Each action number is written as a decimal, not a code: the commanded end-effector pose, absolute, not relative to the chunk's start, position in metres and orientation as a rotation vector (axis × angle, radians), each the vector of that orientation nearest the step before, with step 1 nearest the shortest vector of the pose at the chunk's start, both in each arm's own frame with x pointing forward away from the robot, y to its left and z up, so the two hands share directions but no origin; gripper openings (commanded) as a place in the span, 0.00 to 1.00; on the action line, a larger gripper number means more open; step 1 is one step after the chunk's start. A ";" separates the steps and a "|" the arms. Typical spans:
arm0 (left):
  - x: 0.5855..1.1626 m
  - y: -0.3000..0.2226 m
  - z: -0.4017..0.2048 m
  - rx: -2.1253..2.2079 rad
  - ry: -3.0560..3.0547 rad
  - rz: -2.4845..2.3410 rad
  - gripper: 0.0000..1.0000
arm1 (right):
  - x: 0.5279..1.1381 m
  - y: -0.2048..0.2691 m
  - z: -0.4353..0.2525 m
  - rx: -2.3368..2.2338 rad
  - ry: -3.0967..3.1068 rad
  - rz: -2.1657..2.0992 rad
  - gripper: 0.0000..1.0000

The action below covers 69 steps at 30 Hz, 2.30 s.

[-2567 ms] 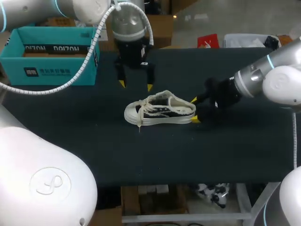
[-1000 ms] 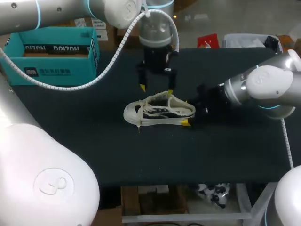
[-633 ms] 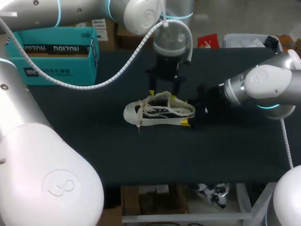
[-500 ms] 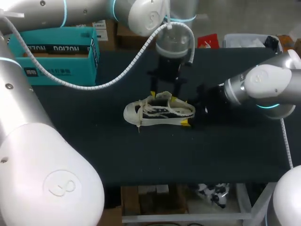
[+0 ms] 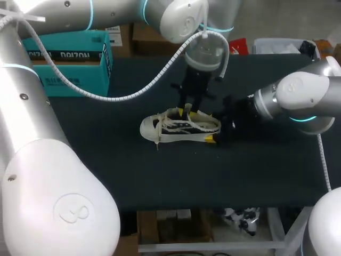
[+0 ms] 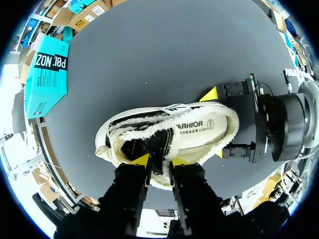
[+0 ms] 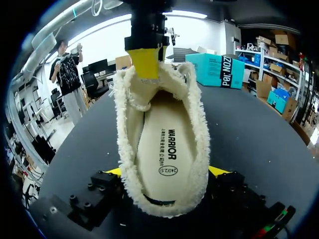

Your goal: Open the shoe tongue, take the insole out of the shoe, put the insole back into the shoe, and pack the shoe into the shoebox

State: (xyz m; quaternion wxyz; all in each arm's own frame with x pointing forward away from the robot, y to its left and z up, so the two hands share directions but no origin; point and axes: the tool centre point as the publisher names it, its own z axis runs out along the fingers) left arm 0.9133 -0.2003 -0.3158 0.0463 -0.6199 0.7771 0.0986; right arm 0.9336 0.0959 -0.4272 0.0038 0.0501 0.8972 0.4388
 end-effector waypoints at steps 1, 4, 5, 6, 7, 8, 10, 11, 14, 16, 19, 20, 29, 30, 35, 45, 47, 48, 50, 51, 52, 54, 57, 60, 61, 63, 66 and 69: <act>0.915 -0.200 -0.315 -1.894 2.352 0.316 0.00 | 0.932 0.096 -0.431 0.156 2.810 1.377 0.00; 0.913 -0.195 -0.311 -1.919 2.349 0.270 0.00 | 0.932 0.096 -0.431 0.156 2.810 1.377 0.00; 0.914 -0.192 -0.308 -1.929 2.348 0.249 0.00 | 0.932 0.096 -0.431 0.156 2.810 1.377 0.00; 0.914 -0.188 -0.305 -1.939 2.349 0.226 0.00 | 0.932 0.096 -0.431 0.156 2.810 1.377 0.00; 0.913 -0.184 -0.303 -1.954 2.352 0.193 0.00 | 0.932 0.096 -0.431 0.156 2.810 1.377 0.00; 0.911 -0.180 -0.301 -1.964 2.353 0.165 0.00 | 0.932 0.096 -0.431 0.156 2.810 1.377 0.00; 0.910 -0.170 -0.295 -1.987 2.363 0.085 0.00 | 0.932 0.096 -0.431 0.156 2.810 1.377 0.00; 0.909 -0.165 -0.292 -2.002 2.364 0.052 0.00 | 0.932 0.096 -0.431 0.156 2.810 1.377 0.00; 0.908 -0.149 -0.286 -2.039 2.373 -0.059 0.00 | 0.932 0.096 -0.431 0.156 2.810 1.377 0.00; 0.909 -0.139 -0.285 -2.066 2.379 -0.119 0.00 | 0.932 0.096 -0.431 0.156 2.810 1.377 0.00; 0.912 -0.125 -0.287 -2.107 2.391 -0.182 0.00 | 0.932 0.096 -0.431 0.156 2.810 1.377 0.00; 0.914 -0.122 -0.289 -2.115 2.397 -0.198 0.00 | 0.932 0.096 -0.431 0.156 2.810 1.377 0.00; 0.930 -0.101 -0.317 -2.201 2.462 -0.275 0.00 | 0.932 0.096 -0.431 0.156 2.810 1.377 0.00; 0.931 -0.100 -0.318 -2.208 2.459 -0.274 0.00 | 0.932 0.096 -0.431 0.156 2.810 1.377 0.00; 0.935 -0.098 -0.324 -2.205 2.493 -0.270 0.04 | 0.932 0.096 -0.431 0.156 2.810 1.377 0.00; 0.923 -0.089 -0.306 -2.087 2.552 -0.258 0.33 | 0.932 0.096 -0.431 0.156 2.810 1.377 0.00; 0.918 -0.084 -0.293 -2.073 2.514 -0.278 0.39 | 0.932 0.096 -0.431 0.156 2.810 1.377 0.00; 0.916 -0.082 -0.286 -2.050 2.522 -0.303 0.39 | 0.932 0.096 -0.431 0.156 2.810 1.377 0.00; 0.914 -0.079 -0.269 -2.000 2.527 -0.352 0.39 | 0.932 0.096 -0.431 0.156 2.810 1.377 0.00; 0.912 -0.079 -0.262 -1.966 2.532 -0.373 0.38 | 0.932 0.096 -0.431 0.156 2.810 1.377 0.00; 0.912 -0.080 -0.254 -1.939 2.529 -0.398 0.38 | 0.932 0.096 -0.431 0.156 2.810 1.377 0.00; 0.913 -0.086 -0.237 -1.843 2.562 -0.426 0.34 | 0.932 0.096 -0.431 0.156 2.810 1.377 0.00; 0.918 -0.100 -0.220 -1.593 2.682 -0.455 0.00 | 0.932 0.096 -0.431 0.156 2.810 1.377 0.00; 0.919 -0.115 -0.211 -0.998 2.974 -0.415 0.00 | 0.932 0.096 -0.431 0.156 2.810 1.377 0.00; 0.918 -0.119 -0.209 -0.683 3.083 -0.414 0.00 | 0.932 0.096 -0.431 0.156 2.810 1.377 0.00; 0.919 -0.123 -0.209 -0.145 3.198 -0.380 0.00 | 0.932 0.096 -0.431 0.156 2.810 1.377 0.00; 0.924 -0.129 -0.207 -0.062 3.246 -0.314 0.00 | 0.932 0.096 -0.431 0.156 2.810 1.377 0.00; 0.924 -0.129 -0.207 -0.062 3.246 -0.314 0.00 | 0.932 0.096 -0.431 0.156 2.810 1.377 0.00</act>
